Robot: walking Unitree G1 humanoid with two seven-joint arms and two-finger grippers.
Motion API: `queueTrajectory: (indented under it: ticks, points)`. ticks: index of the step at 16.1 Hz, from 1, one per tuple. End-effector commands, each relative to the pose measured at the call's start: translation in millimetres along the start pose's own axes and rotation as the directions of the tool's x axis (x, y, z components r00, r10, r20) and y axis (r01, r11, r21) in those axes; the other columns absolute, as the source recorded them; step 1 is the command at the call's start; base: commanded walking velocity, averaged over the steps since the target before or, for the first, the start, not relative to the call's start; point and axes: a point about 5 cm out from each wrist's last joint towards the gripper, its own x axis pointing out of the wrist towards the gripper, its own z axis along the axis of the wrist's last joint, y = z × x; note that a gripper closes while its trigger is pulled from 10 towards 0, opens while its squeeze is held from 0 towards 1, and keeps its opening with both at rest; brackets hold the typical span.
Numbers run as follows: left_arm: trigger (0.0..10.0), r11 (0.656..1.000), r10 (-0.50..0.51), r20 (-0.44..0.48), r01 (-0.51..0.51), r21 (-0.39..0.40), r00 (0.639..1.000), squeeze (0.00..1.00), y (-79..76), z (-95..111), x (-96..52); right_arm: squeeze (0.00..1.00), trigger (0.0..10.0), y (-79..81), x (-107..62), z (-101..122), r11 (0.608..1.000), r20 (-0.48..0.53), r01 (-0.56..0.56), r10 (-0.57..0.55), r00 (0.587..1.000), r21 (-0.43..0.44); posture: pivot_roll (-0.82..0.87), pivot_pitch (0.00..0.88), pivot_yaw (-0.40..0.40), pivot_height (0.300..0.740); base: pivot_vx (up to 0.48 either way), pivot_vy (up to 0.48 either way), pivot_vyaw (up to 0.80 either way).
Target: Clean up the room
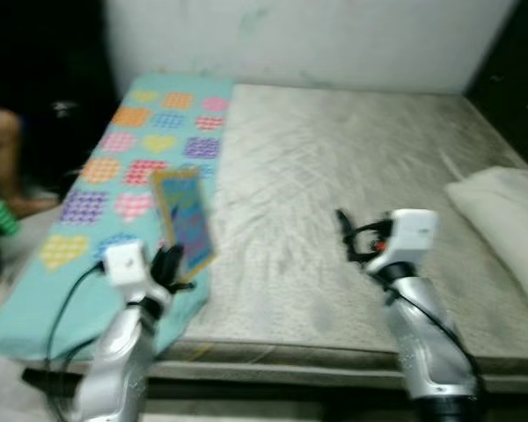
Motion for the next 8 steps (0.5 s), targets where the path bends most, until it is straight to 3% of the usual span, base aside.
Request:
queueTrajectory:
  ticks: [1,5,8]
  points:
    - [10.0,1.000,-0.027,0.049,0.027,0.008,0.998,0.00,-6.4,10.8,2.8,0.00,10.0,-5.8,0.0,5.3,1.000,0.014,0.012,-0.012,1.000,-0.009,-0.14,0.048,0.004,0.740,0.000,-0.480,0.00]
    - [10.0,1.000,-0.023,0.028,0.022,0.005,0.999,0.00,-8.0,5.5,-3.8,0.00,10.0,-2.6,-1.9,-0.1,0.999,-0.015,-0.022,0.022,1.000,-0.048,-0.13,0.062,-0.010,0.740,0.000,-0.480,0.00]
    - [10.0,1.000,-0.026,0.027,0.026,0.007,0.999,0.00,-8.2,5.3,-3.1,0.00,10.0,-3.4,-2.5,-0.3,0.999,-0.017,-0.019,0.018,1.000,-0.048,-0.14,0.064,-0.008,0.740,0.000,-0.300,0.00]
